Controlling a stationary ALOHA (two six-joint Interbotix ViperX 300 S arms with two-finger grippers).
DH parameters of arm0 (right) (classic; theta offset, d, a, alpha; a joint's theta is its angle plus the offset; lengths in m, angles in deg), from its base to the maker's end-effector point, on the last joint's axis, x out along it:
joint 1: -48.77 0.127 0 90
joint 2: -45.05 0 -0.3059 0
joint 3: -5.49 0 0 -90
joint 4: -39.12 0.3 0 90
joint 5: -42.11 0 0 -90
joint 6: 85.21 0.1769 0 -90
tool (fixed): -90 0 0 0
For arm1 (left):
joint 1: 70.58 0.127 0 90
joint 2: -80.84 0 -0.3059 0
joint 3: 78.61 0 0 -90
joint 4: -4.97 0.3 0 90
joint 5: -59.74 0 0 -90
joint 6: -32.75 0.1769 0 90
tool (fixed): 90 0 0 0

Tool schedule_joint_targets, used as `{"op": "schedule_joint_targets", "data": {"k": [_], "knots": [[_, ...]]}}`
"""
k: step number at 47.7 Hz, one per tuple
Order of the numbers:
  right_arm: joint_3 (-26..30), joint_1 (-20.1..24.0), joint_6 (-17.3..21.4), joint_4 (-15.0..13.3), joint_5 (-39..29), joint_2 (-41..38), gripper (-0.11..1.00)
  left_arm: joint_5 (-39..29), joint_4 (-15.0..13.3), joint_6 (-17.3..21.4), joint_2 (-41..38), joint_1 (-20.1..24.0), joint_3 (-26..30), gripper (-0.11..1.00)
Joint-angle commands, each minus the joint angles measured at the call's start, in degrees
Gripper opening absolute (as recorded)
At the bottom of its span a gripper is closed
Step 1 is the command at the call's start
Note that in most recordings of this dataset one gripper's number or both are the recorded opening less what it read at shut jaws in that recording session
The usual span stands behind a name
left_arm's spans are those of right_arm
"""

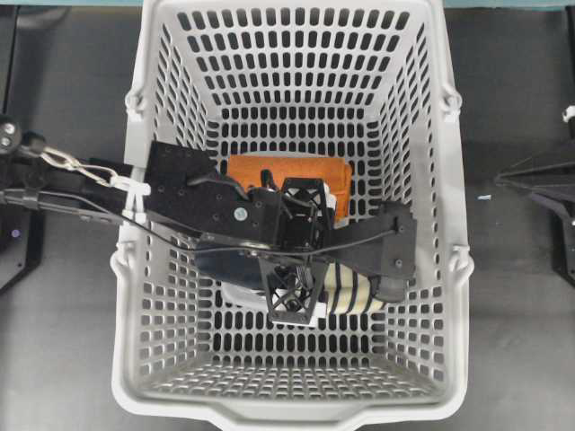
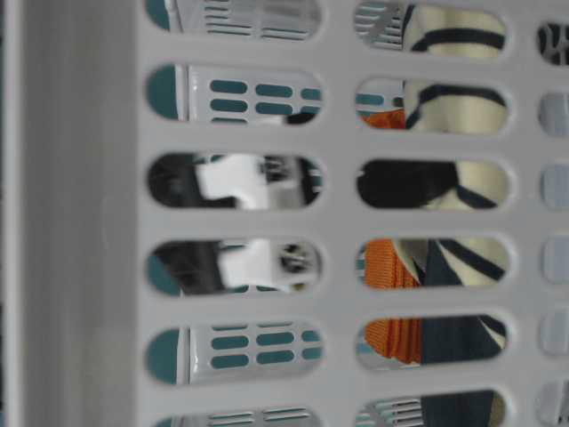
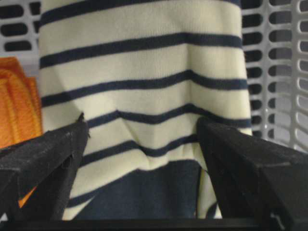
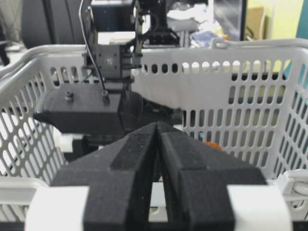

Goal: Pick up the slipper from the shopping basket with the left arm.

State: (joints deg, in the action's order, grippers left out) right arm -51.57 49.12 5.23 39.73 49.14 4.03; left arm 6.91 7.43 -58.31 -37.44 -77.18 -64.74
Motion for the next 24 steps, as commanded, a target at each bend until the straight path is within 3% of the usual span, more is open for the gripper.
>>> {"op": "schedule_joint_targets", "data": {"k": [1, 8, 20, 24], "knots": [[0.4, 0.1, 0.0, 0.1, 0.2, -0.4, -0.01, 2.4, 0.2, -0.2, 0.4, 0.0, -1.3, 0.90], [0.3, 0.1, 0.0, 0.1, -0.2, -0.4, -0.01, 3.7, 0.2, 0.3, 0.7, 0.0, -2.8, 0.80], [0.3, 0.1, 0.0, 0.1, -0.4, -0.4, -0.01, 1.7, 0.2, 1.4, 2.4, 0.1, -0.5, 0.17], [0.2, 0.0, 0.0, 0.1, -0.4, -0.4, -0.01, -0.6, 0.2, 2.0, 4.0, 0.4, 1.9, 0.06]]}}
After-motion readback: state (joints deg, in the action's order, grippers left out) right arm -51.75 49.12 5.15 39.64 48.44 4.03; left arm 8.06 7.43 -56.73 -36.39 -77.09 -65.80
